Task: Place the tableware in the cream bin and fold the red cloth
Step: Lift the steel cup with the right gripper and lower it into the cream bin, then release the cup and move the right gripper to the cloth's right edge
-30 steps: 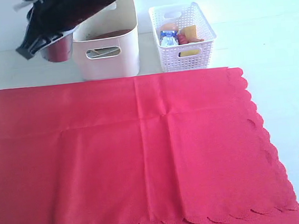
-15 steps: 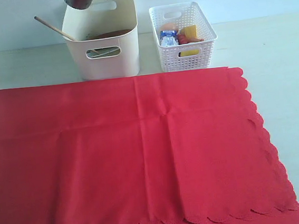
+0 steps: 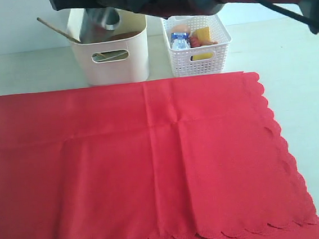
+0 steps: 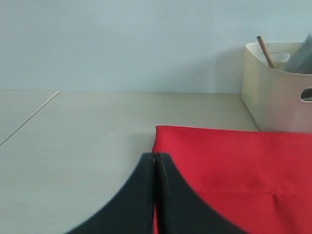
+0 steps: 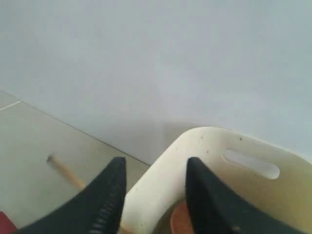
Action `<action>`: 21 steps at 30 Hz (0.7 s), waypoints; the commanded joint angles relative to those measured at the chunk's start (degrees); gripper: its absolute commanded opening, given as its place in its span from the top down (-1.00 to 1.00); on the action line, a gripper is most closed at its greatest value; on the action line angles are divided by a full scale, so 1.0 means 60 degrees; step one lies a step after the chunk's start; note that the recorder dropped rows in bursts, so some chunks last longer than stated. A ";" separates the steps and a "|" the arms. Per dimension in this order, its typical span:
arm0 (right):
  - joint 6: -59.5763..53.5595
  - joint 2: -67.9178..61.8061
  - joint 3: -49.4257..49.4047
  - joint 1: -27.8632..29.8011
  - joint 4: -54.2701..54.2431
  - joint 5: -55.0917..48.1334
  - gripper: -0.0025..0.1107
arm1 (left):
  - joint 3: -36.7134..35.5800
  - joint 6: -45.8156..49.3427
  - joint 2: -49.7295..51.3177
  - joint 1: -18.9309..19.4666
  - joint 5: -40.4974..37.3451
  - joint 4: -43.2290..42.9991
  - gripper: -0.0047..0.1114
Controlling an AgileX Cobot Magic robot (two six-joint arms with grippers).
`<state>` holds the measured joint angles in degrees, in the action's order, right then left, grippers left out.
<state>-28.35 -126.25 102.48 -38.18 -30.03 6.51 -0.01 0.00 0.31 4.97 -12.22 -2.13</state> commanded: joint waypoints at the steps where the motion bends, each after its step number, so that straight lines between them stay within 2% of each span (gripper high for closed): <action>1: 0.0027 0.0037 0.0057 0.0031 0.0014 0.0099 -0.13 | 0.0002 0.0000 -0.0052 0.0014 0.0029 0.0073 0.92; 4: 0.0027 0.0088 0.0057 0.0031 0.0014 -0.0450 -0.29 | 0.0002 0.0000 -0.0052 0.0014 0.0029 0.0073 0.92; 12: -0.0018 0.1017 0.0057 0.0053 0.0544 -0.3591 -0.24 | 0.0002 0.0000 -0.0052 0.0014 0.0029 0.0073 0.92; 16: 0.0578 0.1680 0.0057 0.0053 0.1863 -0.5044 0.09 | 0.0002 0.0000 -0.0052 0.0014 0.0029 0.0073 0.92; 17: 0.1062 0.1850 0.0057 0.0053 0.2382 -0.5378 0.20 | 0.0002 0.0000 -0.0052 0.0014 0.0029 0.0073 0.92; 18: 0.2126 0.2160 0.0057 0.0053 0.3654 -0.5955 0.42 | 0.0002 0.0000 -0.0052 0.0014 0.0029 0.0073 0.92; 20: 0.3843 0.2656 -0.0067 0.0053 0.5472 -0.6758 0.70 | 0.0002 0.0000 -0.0052 0.0014 0.0029 0.0073 0.92; 21: 0.4294 0.2864 -0.0211 0.0053 0.6030 -0.6934 0.79 | 0.0002 0.0000 -0.0052 0.0014 0.0029 0.0073 0.92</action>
<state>-10.86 -112.36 102.36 -38.09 -4.03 -31.40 -0.01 0.00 0.31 4.97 -12.22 -2.13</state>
